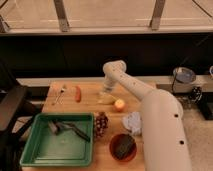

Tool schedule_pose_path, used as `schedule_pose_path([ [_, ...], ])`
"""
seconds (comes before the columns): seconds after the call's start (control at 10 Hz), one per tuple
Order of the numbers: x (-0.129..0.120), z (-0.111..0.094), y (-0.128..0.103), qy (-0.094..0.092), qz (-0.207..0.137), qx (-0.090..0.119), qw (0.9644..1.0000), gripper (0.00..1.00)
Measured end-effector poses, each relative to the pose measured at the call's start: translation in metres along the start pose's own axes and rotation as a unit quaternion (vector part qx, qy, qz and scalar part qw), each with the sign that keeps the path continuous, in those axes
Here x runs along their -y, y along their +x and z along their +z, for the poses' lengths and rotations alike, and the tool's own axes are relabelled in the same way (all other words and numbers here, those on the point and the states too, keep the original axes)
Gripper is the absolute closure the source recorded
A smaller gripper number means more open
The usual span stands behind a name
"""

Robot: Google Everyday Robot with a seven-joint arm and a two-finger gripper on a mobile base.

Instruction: Place banana in paper cup

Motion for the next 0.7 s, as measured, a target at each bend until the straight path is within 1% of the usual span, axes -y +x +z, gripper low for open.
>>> schedule_pose_path([
  [0.1,0.000,-0.003,0.001,0.001,0.000,0.001,1.0000,0.67],
  [0.2,-0.001,-0.006,0.002,0.004,0.001,0.002,1.0000,0.78],
  [0.3,-0.001,-0.015,0.004,0.011,0.003,0.003,0.9999,0.87],
  [0.4,0.000,-0.028,0.007,0.020,0.005,0.005,0.9998,0.96],
  [0.5,0.001,-0.044,0.005,0.028,0.006,0.012,0.9995,1.00],
  [0.7,0.002,-0.085,0.002,0.044,0.009,0.040,0.9982,1.00],
])
